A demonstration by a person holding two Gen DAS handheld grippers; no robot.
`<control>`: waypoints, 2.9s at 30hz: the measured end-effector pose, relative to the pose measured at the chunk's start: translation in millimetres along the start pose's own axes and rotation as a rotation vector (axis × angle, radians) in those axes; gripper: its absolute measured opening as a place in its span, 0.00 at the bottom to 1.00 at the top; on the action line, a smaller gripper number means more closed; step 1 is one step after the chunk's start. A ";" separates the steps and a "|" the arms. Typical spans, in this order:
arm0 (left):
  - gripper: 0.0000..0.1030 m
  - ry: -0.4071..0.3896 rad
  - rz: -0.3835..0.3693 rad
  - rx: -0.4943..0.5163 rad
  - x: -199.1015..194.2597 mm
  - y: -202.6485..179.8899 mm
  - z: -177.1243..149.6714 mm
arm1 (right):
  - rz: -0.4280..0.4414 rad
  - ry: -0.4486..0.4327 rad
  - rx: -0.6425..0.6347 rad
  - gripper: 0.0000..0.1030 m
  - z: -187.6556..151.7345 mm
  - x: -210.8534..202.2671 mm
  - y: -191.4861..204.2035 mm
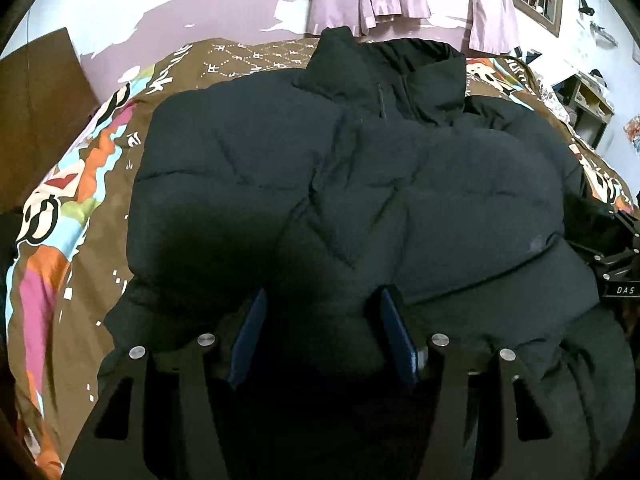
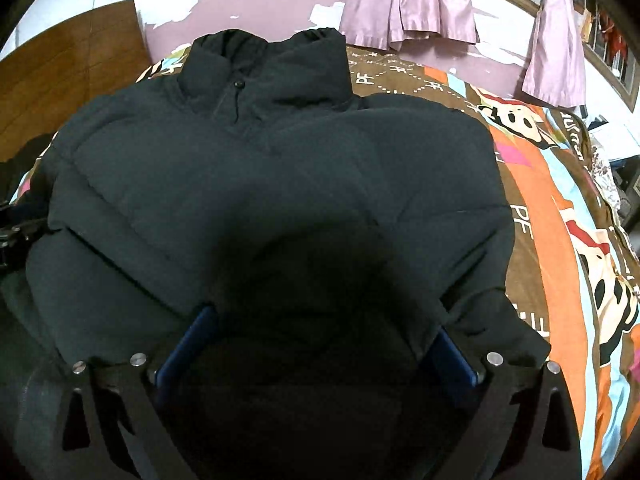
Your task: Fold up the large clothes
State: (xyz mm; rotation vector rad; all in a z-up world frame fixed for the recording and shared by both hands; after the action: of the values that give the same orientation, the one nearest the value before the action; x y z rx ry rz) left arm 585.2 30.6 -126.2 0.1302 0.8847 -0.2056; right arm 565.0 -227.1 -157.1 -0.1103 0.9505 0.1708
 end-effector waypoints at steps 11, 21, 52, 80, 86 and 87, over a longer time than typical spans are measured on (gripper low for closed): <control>0.56 -0.032 -0.055 -0.016 -6.2 1.4 2.8 | 0.001 -0.075 0.008 0.99 -0.6 -9.9 2.2; 0.57 -0.102 -0.110 0.002 -35.2 -3.1 32.2 | 0.076 -0.197 0.075 0.99 15.9 -40.5 -4.8; 0.03 -0.201 -0.170 -0.342 37.9 50.0 210.7 | 0.148 -0.211 0.320 0.10 199.5 24.2 -31.6; 0.00 -0.054 -0.111 -0.234 29.6 25.3 60.6 | 0.136 -0.149 0.235 0.08 74.6 8.3 -15.0; 0.00 -0.070 -0.115 -0.234 28.2 24.2 61.5 | 0.171 -0.275 0.279 0.12 85.2 -34.2 -34.0; 0.00 -0.072 -0.113 -0.232 28.2 24.2 61.3 | 0.173 -0.283 0.284 0.12 91.9 -36.5 -34.9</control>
State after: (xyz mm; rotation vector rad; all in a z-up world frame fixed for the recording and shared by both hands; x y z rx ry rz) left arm 654.3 38.5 -109.0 -0.1429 0.8389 -0.2103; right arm 624.4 -249.3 -73.6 0.2529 0.6926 0.2029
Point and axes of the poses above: each gripper's, at about its wrist camera, not at the fingertips, and x roughly the way its jaws point, y to its left, z to its top, the point moved 9 cm from there along x, roughly the way its jaws point, and after that the axes turned 1 degree about -x, right-handed, at the moved point
